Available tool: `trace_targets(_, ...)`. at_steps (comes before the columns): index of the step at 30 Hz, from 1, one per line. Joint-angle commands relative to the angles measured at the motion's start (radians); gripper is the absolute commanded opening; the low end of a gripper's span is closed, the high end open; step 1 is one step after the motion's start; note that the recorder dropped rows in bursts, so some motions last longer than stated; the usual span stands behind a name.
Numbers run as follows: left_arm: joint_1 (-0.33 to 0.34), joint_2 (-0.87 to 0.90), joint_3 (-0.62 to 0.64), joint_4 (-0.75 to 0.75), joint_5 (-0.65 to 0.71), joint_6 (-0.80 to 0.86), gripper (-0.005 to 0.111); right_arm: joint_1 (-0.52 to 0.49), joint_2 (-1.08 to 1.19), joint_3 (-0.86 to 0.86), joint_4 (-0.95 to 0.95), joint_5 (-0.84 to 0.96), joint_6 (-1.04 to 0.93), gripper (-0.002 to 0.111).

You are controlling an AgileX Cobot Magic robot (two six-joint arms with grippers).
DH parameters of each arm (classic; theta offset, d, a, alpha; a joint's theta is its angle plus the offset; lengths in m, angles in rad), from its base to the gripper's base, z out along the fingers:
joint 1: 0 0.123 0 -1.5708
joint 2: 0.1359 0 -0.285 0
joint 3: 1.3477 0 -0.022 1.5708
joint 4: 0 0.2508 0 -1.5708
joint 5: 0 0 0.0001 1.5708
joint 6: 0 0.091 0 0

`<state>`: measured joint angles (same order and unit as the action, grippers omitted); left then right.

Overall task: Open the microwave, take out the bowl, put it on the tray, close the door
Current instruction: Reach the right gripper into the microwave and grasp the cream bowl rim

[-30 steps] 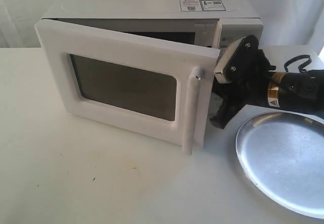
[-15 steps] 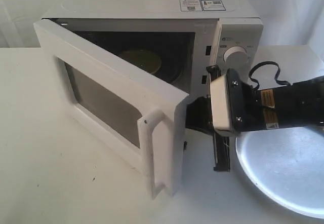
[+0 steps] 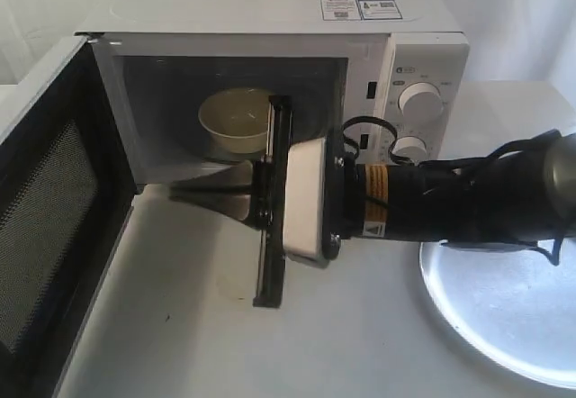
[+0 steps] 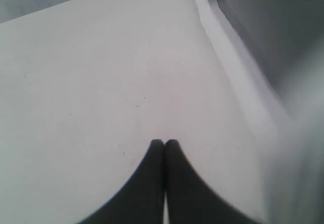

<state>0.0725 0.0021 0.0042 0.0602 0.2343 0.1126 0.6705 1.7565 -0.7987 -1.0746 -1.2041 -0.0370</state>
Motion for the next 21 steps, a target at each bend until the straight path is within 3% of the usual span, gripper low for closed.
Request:
trace_targets(1, -0.004, -0.002, -0.004, -0.016, -0.003, -0.004, 0.0, 0.008, 0.002, -0.016, 0.417, 0.121, -0.111, 0.0)
trace_targets(5, -0.004, -0.002, -0.004, -0.016, -0.003, -0.004, 0.0, 0.008, 0.034, -0.079, 0.764, 0.332, -0.14, 0.0)
trace_targets(12, -0.004, -0.002, -0.004, -0.016, -0.003, -0.004, 0.0, 0.018, 0.212, -0.213, 0.786, 0.323, -0.14, 0.001)
trace_targets(17, -0.004, -0.002, -0.004, -0.016, -0.003, -0.004, 0.0, 0.027, 0.384, -0.372, 0.785, 0.354, -0.142, 0.024)
trace_targets(21, -0.004, -0.002, -0.004, -0.016, -0.003, -0.004, 0.0, 0.046, 0.468, -0.491, 0.808, 0.442, -0.116, 0.06)
